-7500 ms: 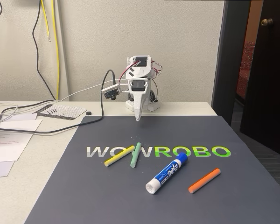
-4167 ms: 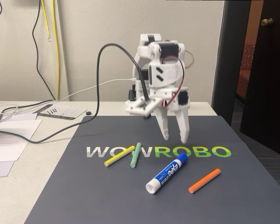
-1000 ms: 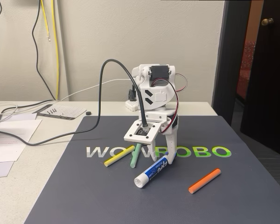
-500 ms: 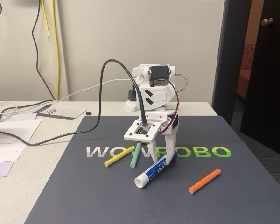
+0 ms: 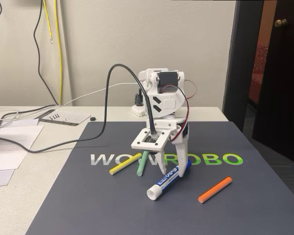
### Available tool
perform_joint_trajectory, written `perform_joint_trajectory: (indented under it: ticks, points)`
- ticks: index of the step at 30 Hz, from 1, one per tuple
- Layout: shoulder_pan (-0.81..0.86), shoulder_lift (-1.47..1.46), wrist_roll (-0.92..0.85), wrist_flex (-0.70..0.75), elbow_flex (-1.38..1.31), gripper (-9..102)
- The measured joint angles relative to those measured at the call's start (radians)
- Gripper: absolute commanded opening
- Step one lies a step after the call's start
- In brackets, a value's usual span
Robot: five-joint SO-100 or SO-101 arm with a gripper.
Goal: Pick up the blue marker.
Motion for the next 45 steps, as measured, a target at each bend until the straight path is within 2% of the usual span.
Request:
perform_joint_trajectory:
  ticks: [11,33,39,45]
  points:
    - [0.006,-0.086,-0.012,-0.005,-0.097,17]
    - [0.006,-0.1,-0.017,0.029,-0.13,3]
    - [0.006,-0.066,0.058,0.092,-0.129,0]
    - [-0.038,0.072,0.181,0.218,-0.129,0]
